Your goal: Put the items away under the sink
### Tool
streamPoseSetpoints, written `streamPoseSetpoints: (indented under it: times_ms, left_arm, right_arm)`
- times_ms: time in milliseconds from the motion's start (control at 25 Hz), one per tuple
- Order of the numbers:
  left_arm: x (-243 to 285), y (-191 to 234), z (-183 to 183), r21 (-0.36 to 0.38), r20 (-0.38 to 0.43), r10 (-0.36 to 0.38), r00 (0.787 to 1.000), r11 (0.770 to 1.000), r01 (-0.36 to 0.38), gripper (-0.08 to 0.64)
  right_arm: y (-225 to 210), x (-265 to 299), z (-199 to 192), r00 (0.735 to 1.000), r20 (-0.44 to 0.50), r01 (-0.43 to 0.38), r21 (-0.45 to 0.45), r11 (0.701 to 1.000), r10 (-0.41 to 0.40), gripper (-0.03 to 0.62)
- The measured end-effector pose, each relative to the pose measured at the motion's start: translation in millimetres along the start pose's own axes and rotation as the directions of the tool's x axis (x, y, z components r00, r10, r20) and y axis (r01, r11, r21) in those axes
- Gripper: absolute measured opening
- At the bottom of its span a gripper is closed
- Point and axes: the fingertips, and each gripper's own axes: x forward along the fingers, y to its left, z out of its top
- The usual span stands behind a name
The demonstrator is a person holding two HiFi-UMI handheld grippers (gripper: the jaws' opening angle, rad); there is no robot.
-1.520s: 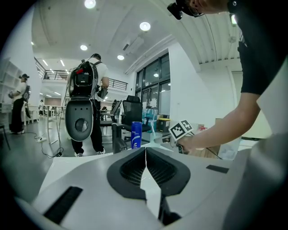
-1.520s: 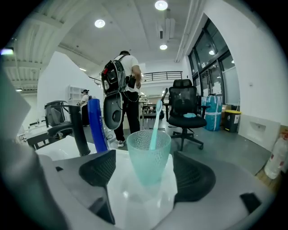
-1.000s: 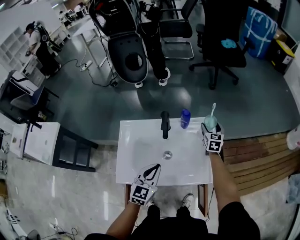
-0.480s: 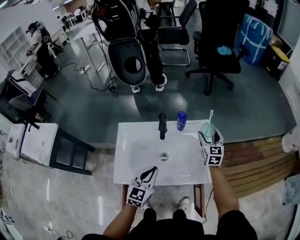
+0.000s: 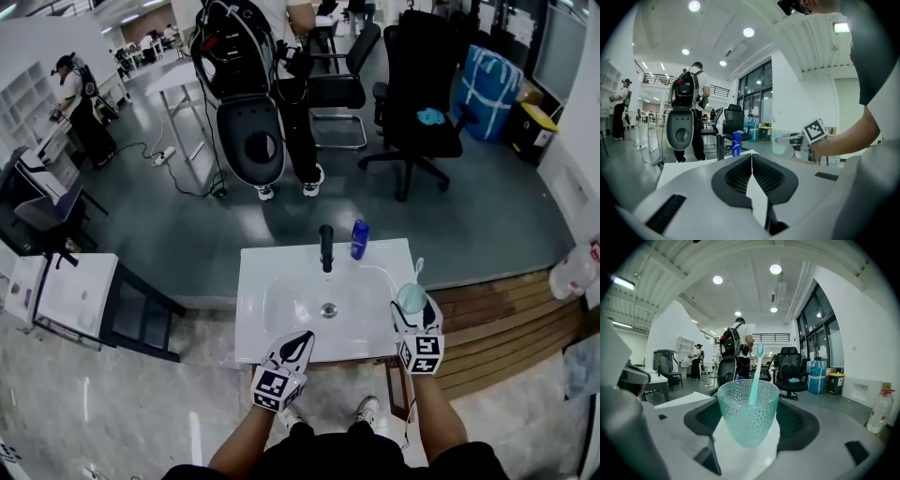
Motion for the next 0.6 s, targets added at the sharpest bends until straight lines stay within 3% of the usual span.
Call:
streamPoseSetpoints:
  times_ms: [360,600]
  left_arm:
    - [-16,-23,13,0.032,0.069,-0.09,0.994,0.996,0.088,0.021]
    - [-24,-35,10,0.016,0.088,0.007,0.996,1.0,-0.008,0.021]
  right_arm:
    - [46,-98,4,0.999,0.032,0.04,-0.074,0.996,-0.038,0.37]
    - [62,-134,-1,0.998,0.06,0.002,-0.066,0.998,0.002,0.37]
